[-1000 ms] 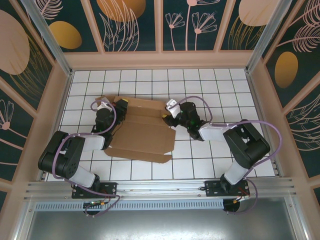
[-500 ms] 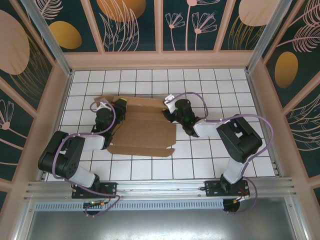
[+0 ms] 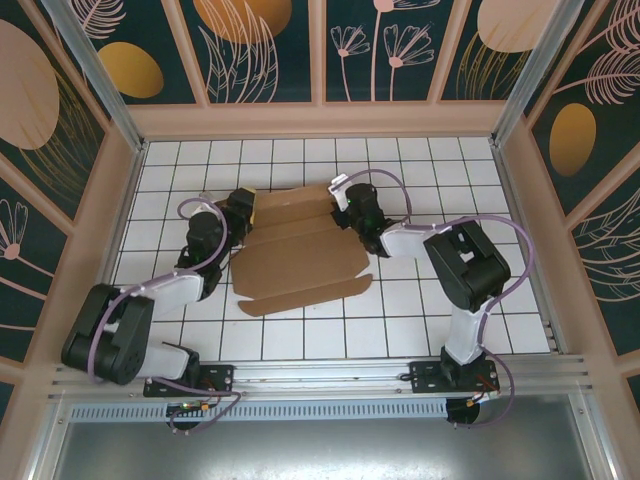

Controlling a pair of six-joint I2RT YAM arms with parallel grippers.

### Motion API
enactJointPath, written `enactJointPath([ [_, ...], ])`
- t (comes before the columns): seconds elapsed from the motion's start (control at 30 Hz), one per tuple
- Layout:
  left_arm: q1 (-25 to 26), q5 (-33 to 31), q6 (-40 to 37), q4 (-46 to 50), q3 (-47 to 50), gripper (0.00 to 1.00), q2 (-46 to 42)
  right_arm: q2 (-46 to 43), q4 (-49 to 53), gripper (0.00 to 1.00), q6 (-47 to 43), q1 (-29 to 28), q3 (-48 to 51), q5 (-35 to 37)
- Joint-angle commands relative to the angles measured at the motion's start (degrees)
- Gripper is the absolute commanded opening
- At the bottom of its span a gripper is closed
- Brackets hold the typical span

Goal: Fold the paper box

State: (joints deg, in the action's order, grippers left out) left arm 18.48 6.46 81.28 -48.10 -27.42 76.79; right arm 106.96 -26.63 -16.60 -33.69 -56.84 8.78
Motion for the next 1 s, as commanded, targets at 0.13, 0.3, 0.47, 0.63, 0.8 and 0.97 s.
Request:
enactJointPath([
  [0.13,3.5,-2.5,-16.4,10.2,1.7,0.58,-13.6,3.3,4.8,0.10,-5.2,2.1,-4.6,1.4],
  [0.3,3.8,-2.9,-16.2,9.6,4.3,0.57,-14.6,6.6,5.7,0.04,-2.4,1.4,-8.2,12.9],
  [0.47,3.7,-1.7,-13.3,6.7,5.0,0.57,-11.2,9.6,8.7,0.00,2.4,0.1,-12.1,18.3],
  [0.63,3.8,-0.1,-14.7,7.5,2.8,0.60,-11.5,8.3,4.7,0.08,-0.8,-1.8,-8.8,16.2],
  [0.8,3.8,-1.1,-20.9,15.2,-1.2,0.63,-16.4,5.6,4.5,0.26,0.1,-0.6,-6.4,10.9],
  [0.97,3.7,-1.5,-27.2,26.0,-6.5,0.63,-19.7,-1.4,-2.6,0.56,0.9,1.9,0.3,0.1],
])
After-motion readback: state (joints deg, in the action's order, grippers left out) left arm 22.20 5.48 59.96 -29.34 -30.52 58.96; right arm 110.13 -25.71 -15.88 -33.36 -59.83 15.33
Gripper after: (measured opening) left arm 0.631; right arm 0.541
